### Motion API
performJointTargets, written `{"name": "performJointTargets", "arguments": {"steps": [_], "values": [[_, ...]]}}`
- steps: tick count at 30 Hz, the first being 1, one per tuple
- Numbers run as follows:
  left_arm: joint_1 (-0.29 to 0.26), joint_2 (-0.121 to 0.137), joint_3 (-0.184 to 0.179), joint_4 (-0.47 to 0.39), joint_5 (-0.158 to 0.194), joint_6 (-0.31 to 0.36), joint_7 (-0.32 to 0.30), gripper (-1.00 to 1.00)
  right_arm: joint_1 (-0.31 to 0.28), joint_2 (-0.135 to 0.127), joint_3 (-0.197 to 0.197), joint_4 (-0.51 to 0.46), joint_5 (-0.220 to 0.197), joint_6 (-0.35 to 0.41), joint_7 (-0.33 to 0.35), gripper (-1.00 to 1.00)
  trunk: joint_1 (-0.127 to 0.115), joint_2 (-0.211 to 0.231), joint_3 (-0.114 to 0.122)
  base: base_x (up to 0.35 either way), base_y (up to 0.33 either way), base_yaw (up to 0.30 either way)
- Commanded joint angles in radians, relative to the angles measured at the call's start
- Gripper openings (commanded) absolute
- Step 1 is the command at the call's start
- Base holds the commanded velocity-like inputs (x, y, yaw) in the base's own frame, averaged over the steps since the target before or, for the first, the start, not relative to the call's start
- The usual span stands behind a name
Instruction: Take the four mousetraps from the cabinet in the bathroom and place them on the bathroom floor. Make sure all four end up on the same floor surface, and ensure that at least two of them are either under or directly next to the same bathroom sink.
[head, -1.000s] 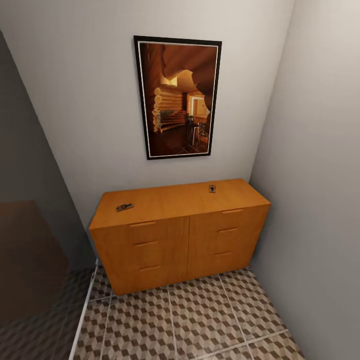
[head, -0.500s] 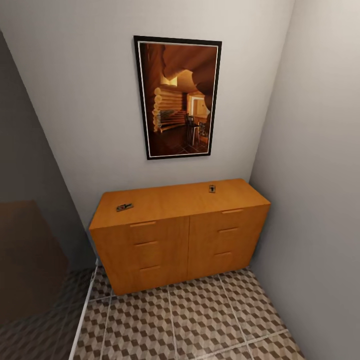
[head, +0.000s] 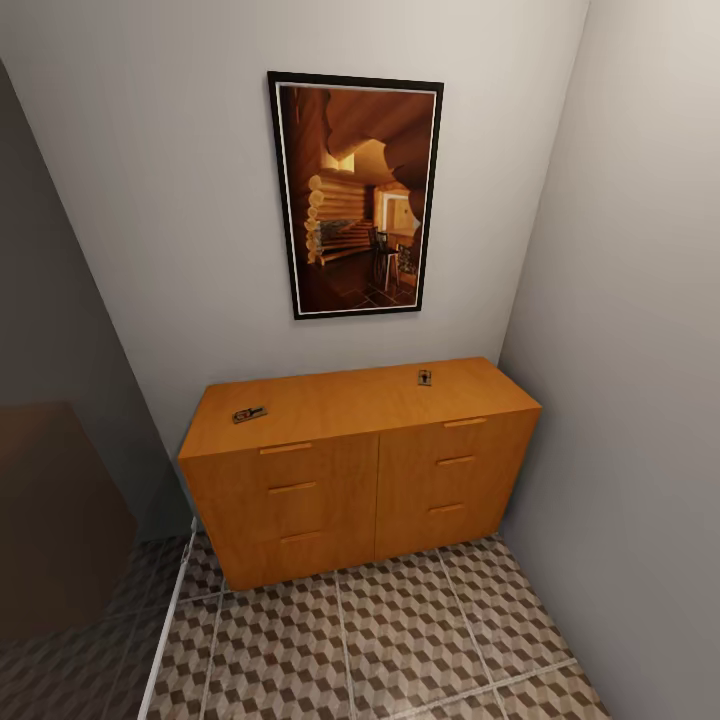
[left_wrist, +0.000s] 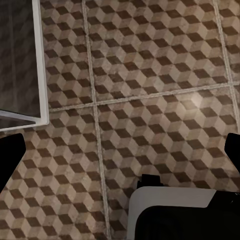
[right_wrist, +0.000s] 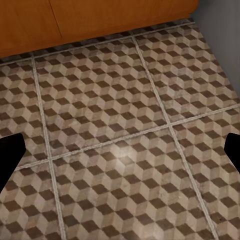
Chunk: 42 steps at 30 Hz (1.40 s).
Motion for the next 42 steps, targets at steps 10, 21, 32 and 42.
{"name": "performJointTargets", "arguments": {"steps": [10,21,32,42], "values": [[-0.002,0.000,-0.009,0.004,0.009,-0.007,0.001,1.00,-0.001,0.001,0.008,0.001,-0.005,-0.003,-0.007,1.00,0.000,-0.002,-0.002,0.000,0.000,0.000],[-0.002,0.000,-0.009,0.005,0.009,-0.007,0.001,1.00,-0.001,0.000,0.008,0.001,-0.005,-0.004,-0.007,1.00,0.000,-0.002,-0.002,0.000,0.000,0.000],[-0.002,-0.001,-0.009,0.005,0.009,-0.007,0.001,1.00,-0.001,0.000,0.008,0.001,-0.005,-0.004,-0.007,1.00,0.000,-0.002,-0.002,0.000,0.000,0.000],[-0.002,-0.001,-0.009,0.005,0.009,-0.007,0.001,1.00,-0.001,0.000,0.007,0.001,-0.005,-0.003,-0.007,1.00,0.000,-0.002,-0.002,0.000,0.000,0.000]]}}
